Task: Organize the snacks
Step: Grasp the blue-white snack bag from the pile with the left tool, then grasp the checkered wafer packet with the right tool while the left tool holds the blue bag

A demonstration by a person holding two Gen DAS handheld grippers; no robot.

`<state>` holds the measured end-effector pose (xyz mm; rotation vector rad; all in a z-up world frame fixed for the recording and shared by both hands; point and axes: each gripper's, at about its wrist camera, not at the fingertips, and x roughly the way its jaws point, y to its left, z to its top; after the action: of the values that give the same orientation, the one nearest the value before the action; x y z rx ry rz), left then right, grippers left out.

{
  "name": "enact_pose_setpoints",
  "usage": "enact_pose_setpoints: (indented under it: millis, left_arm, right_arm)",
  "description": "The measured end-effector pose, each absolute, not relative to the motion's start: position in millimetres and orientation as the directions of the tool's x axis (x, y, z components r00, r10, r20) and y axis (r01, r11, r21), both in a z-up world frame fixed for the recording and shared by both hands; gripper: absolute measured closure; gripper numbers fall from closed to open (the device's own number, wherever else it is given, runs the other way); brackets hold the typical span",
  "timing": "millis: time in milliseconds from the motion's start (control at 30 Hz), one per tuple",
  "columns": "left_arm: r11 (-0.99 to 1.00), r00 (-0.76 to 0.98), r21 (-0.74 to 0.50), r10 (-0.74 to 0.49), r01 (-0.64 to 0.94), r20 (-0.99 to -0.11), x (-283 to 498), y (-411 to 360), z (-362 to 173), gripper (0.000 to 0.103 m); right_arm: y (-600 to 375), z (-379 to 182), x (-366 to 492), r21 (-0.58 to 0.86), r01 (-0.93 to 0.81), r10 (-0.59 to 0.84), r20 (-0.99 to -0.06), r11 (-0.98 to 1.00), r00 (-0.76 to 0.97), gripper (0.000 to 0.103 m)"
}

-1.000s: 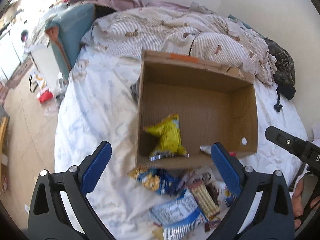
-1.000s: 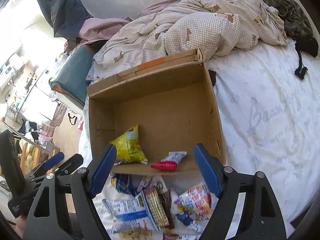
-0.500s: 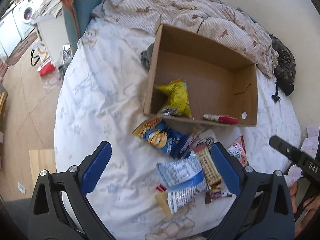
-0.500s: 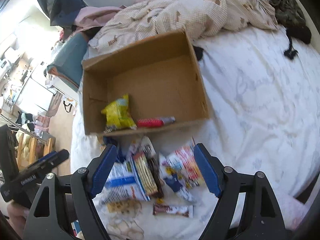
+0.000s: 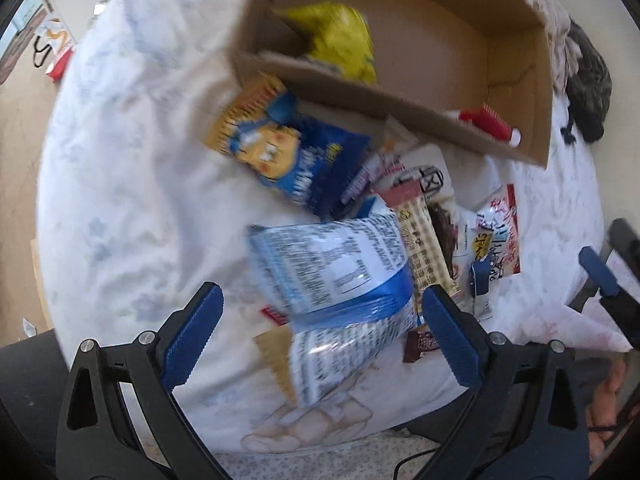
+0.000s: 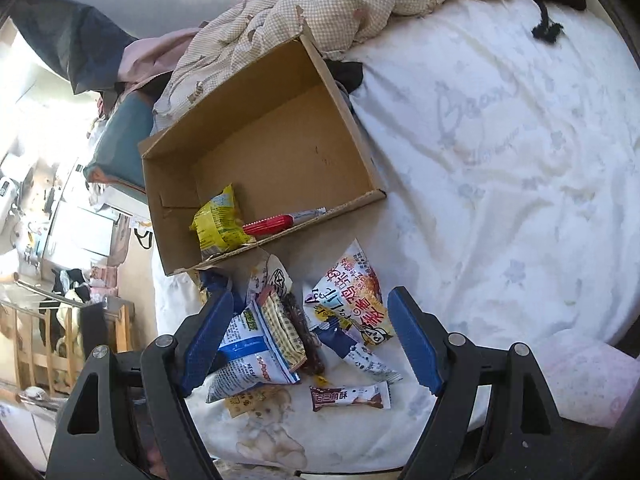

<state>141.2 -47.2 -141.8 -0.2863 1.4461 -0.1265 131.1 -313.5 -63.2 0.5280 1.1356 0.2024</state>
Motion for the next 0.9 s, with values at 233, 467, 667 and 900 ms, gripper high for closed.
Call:
enact_pose_setpoints:
  millis: [233,467,667,900]
  left_arm:
    - [0.963,0.086,-0.269,-0.267,-0.016,-0.960,143,-71,-157,0.033]
    - [0.959,0.152,-0.279,-0.282,0.042,-0.947,128,-63,-120,0.056]
    - [0.972,0.267,-0.229,-0.233,0.045,-0.935,119,-26,-65,0.056]
    - [0.976,0.306,-0.209,-0.180,-0.064,-0.935,120,18,-65,0.056]
  right_arm:
    - [-312,-63,131,0.481,0.097,0.404,-0.815,0.871,0.417,0.021]
    - [-314,-68,133,0.485,0.111,0.406,-0.819,0.867,0.405,0.021]
    - [-292,-72,135,0.453,0.038,0.410,-0.837,0.891,0.363,0.021]
    - [-223,-95,136,0.331,-0.164,0.363,-0.899,0.929,0.246,0.031]
